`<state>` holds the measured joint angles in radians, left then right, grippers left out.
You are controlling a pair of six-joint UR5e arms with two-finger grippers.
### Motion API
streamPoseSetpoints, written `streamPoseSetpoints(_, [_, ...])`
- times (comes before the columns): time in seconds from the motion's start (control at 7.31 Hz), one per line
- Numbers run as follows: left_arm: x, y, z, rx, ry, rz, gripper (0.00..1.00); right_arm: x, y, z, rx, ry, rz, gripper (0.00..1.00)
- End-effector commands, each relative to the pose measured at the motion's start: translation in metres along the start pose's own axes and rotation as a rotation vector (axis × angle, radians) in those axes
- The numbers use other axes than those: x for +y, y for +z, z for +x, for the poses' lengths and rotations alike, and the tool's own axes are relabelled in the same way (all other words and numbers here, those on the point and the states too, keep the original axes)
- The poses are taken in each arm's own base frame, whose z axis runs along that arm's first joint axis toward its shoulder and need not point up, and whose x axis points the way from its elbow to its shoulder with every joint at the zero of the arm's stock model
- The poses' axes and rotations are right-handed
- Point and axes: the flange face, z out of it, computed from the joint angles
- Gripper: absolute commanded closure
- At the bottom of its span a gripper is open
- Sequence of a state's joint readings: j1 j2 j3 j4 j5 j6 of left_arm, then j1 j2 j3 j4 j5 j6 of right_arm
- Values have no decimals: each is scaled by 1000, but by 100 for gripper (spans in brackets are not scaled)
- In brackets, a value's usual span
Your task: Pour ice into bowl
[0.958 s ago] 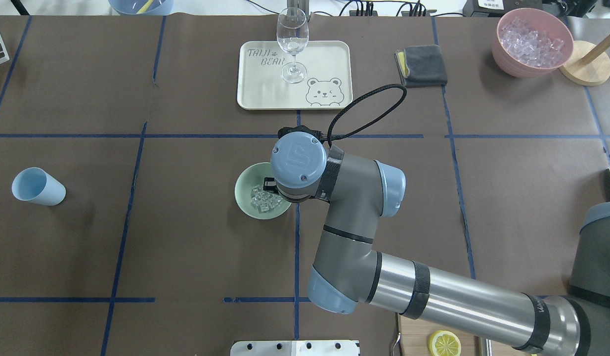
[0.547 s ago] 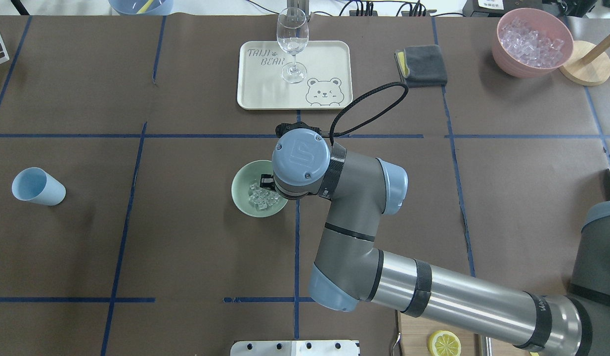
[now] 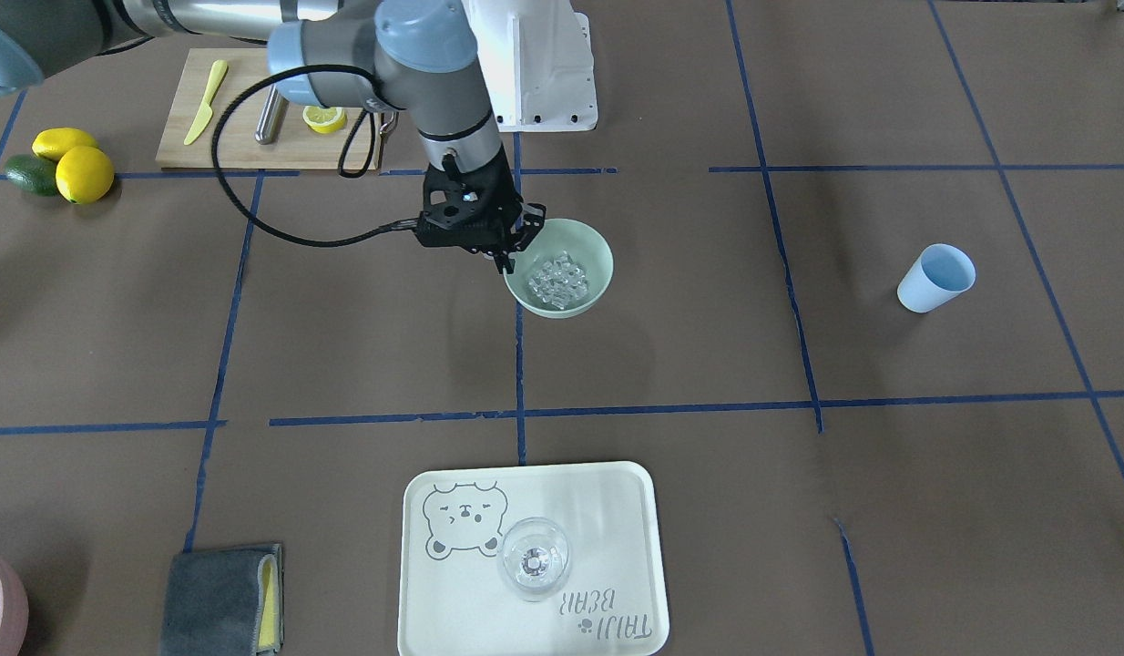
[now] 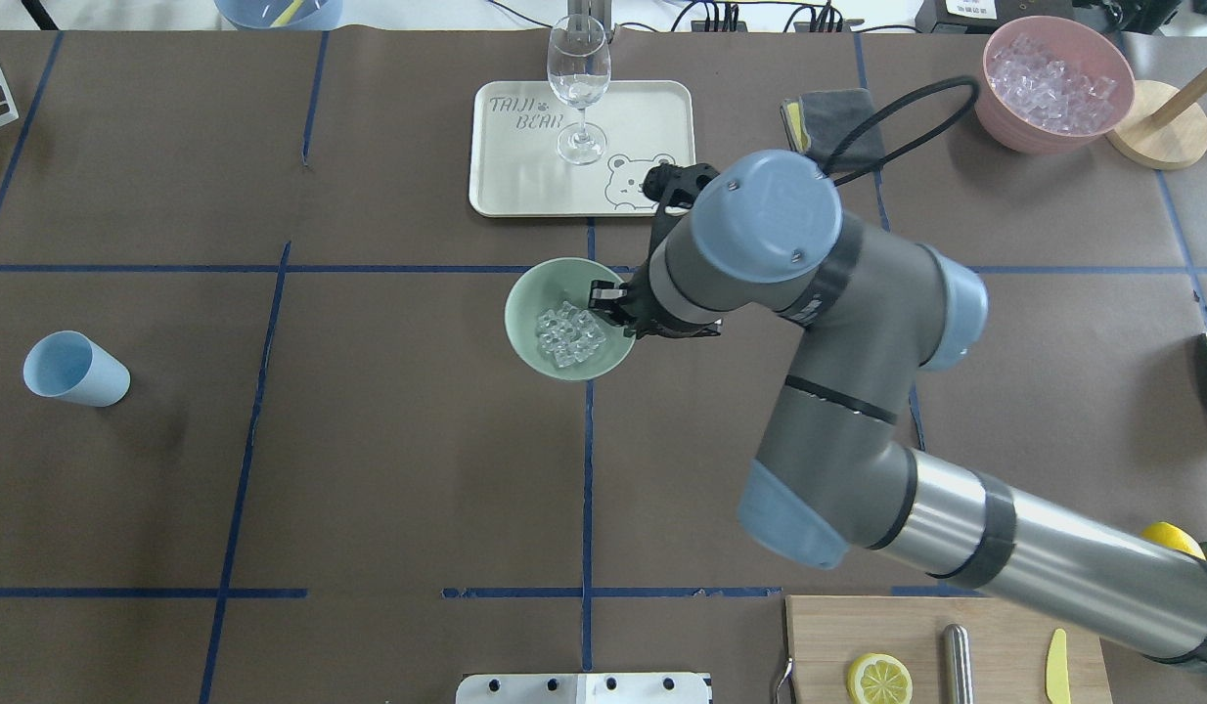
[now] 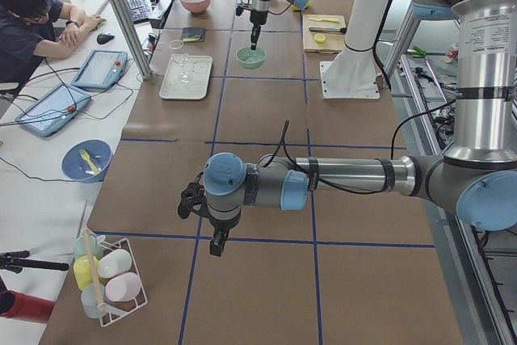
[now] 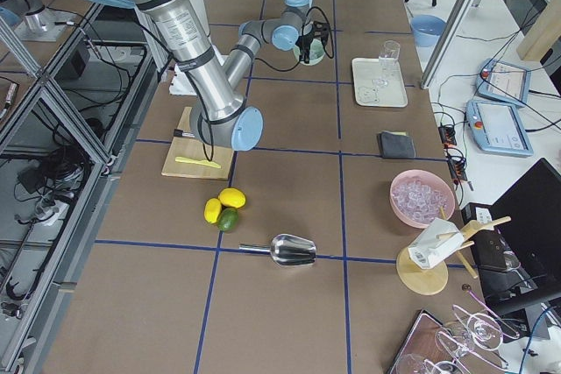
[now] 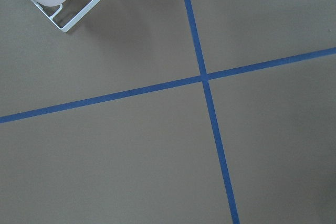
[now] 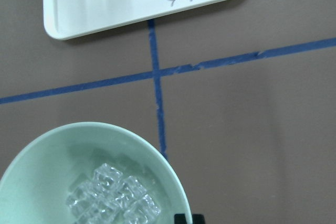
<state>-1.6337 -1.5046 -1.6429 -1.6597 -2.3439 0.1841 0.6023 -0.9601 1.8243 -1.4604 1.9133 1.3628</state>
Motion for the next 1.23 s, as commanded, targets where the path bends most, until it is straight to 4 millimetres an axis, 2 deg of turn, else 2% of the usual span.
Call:
streamPoseSetpoints(0.0, [0,0,0,0,-1,-1,0,-32,-52,107,3,-80,-36,100])
streamPoseSetpoints(0.41, [1,1,-1,0,1,-2,0,-76,-99,315,119,-276,-101,100])
streamPoseSetpoints(0.55, [1,1,-1,0,1,-2,0,-77,-106,366,154,-306,-120,100])
streamPoseSetpoints(0.82, [1,1,0,1,2,-3,0,-73,-88,408,180,-263,-161,100])
streamPoseSetpoints(1.09, [1,1,0,1,2,-3,0,-81,-47,460,122,-277,-99,100])
